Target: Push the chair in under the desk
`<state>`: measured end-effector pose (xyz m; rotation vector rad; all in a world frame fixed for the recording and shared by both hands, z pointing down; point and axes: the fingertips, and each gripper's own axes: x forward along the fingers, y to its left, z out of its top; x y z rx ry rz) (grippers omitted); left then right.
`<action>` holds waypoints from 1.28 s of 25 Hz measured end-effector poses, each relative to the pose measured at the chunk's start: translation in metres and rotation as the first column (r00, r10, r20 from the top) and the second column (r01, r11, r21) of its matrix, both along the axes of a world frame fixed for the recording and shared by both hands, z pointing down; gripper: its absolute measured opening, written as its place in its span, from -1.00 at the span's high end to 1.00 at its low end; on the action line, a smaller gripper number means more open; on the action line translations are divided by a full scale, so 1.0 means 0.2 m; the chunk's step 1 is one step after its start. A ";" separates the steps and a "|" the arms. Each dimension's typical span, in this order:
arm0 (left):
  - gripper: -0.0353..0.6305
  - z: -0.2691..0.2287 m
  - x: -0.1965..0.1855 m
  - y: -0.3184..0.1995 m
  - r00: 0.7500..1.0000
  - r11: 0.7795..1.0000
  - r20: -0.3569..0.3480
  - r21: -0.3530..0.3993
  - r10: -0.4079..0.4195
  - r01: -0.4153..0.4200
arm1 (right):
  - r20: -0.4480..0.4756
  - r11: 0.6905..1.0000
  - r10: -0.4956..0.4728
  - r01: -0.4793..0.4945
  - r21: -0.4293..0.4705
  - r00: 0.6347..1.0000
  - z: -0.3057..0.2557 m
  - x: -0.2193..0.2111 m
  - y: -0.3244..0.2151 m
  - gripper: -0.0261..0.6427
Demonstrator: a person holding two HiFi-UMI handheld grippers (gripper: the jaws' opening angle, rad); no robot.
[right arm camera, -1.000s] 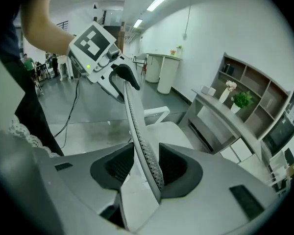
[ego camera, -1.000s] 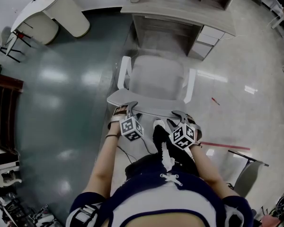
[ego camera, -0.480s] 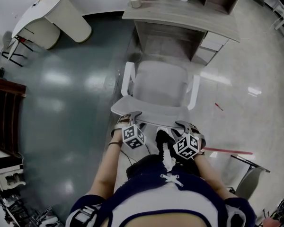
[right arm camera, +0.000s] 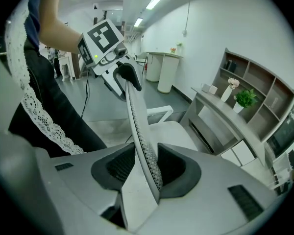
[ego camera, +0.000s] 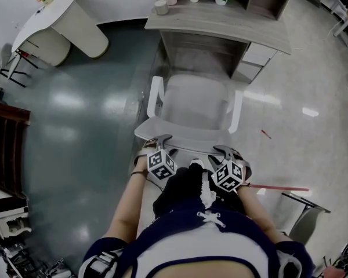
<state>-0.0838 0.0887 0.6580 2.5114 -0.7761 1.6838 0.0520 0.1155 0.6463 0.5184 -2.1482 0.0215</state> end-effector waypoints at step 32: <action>0.19 -0.02 0.04 -0.35 0.998 0.999 -0.045 -0.002 0.046 -0.046 | -0.003 0.999 0.026 -0.026 0.043 1.000 0.00 0.04 -0.36 0.51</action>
